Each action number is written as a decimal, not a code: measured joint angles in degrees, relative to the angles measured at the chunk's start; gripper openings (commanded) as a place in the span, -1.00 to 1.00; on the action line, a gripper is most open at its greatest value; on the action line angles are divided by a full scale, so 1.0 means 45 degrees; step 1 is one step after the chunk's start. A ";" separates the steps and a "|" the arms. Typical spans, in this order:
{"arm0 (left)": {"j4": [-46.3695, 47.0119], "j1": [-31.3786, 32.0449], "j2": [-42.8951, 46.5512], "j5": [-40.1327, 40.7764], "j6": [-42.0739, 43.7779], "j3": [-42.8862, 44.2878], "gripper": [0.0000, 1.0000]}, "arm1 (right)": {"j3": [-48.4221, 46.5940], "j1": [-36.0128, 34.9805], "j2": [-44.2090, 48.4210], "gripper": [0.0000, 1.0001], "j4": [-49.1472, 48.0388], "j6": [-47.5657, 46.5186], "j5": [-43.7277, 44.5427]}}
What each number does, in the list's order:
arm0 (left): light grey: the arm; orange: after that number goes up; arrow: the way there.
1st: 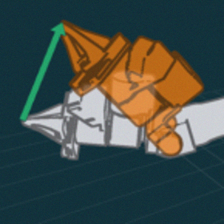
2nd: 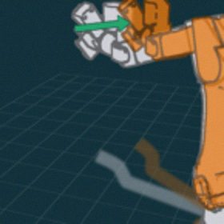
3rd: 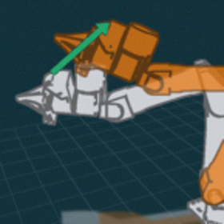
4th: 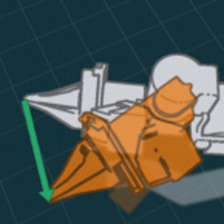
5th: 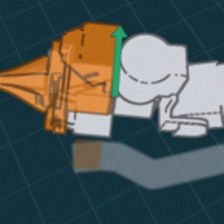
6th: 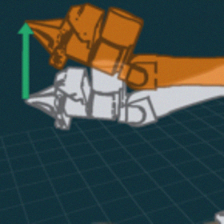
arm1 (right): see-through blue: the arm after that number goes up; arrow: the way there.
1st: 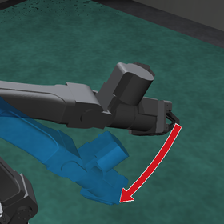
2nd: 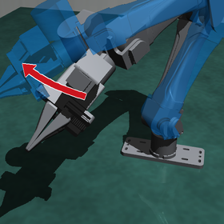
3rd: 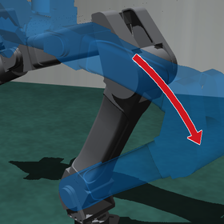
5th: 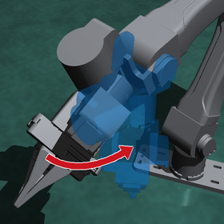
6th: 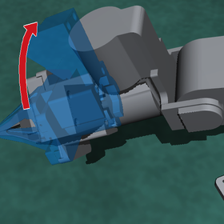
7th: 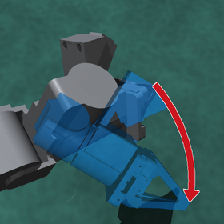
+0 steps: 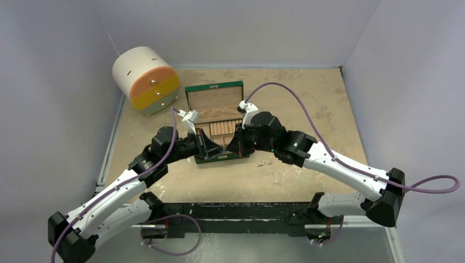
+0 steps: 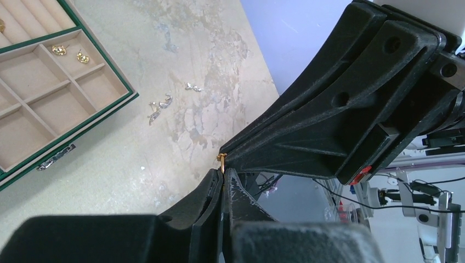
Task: Organize the mixed jewelry
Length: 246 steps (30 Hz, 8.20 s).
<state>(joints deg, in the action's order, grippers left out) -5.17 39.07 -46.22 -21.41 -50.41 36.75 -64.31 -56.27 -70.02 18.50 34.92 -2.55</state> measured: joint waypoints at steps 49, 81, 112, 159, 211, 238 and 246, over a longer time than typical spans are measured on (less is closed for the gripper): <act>0.2084 0.0000 0.0461 -0.3978 -0.0238 0.1263 -1.00 | 0.2730 0.2463 0.3293 -0.16 -0.5882 0.2482 -0.8456; 0.2574 0.0000 0.0364 -0.4294 -0.0248 0.1263 -1.00 | 0.3444 0.2803 0.3288 -0.51 -0.7164 0.3351 -0.8942; 0.1875 0.0000 0.0466 -0.3832 -0.0121 0.1365 -0.27 | 0.3560 0.2851 0.3366 -1.00 -0.6989 0.3381 -0.8626; -0.6557 0.0000 0.2739 0.7723 0.4915 0.2579 0.33 | -0.4143 0.2001 -0.7349 -1.00 0.0612 -0.0175 0.3351; -0.6387 0.0005 0.2856 0.8126 0.5124 0.2278 0.36 | -0.5804 0.1909 -1.0122 -0.71 0.1530 0.1443 0.4041; -0.6392 0.0000 0.2531 0.8281 0.5115 0.2278 0.37 | -0.0816 0.1909 -0.3915 -0.35 0.1370 0.1651 0.4483; -0.6397 0.0000 0.2293 0.8451 0.5115 0.2278 0.37 | 0.1841 0.1909 -0.1812 -0.33 0.1836 0.2404 0.4784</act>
<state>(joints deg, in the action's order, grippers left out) -33.95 39.07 -35.90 16.62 -27.40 47.00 -56.03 -47.68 -78.17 26.76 45.74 18.98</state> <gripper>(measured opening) 0.683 0.328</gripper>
